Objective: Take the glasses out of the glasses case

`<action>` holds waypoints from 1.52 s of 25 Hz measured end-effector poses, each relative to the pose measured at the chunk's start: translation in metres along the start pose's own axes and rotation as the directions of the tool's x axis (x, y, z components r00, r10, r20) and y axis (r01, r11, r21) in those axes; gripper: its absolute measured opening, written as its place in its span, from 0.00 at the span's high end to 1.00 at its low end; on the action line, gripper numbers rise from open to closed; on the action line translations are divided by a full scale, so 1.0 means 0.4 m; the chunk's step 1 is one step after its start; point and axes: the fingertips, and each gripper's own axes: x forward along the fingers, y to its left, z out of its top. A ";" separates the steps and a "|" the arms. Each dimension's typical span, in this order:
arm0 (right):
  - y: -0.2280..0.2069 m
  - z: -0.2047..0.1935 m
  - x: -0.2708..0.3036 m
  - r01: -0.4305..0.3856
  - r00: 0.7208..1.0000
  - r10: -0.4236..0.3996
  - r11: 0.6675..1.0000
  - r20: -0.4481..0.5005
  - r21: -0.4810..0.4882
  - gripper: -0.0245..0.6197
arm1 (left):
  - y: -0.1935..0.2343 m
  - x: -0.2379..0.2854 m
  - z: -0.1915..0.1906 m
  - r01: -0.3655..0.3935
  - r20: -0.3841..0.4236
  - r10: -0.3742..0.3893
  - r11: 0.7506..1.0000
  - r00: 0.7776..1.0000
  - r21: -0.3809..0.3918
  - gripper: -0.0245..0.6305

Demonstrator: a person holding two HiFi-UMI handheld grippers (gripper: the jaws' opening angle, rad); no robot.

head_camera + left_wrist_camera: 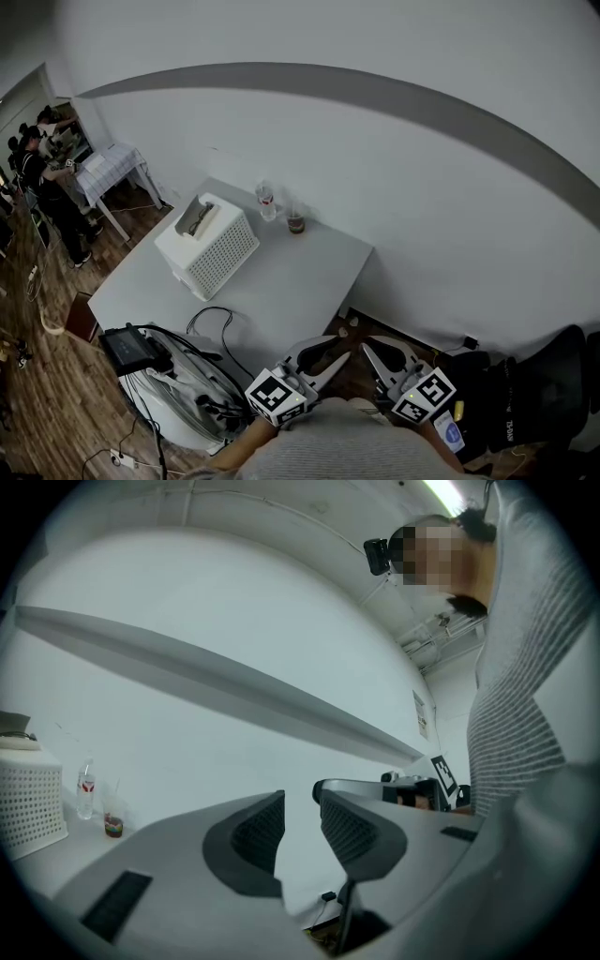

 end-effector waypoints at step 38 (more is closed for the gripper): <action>-0.220 0.070 0.721 -0.575 0.804 0.578 0.815 -0.142 0.065 0.94 | 0.632 0.000 0.208 -0.592 0.172 0.590 0.805 0.789 -0.043 0.77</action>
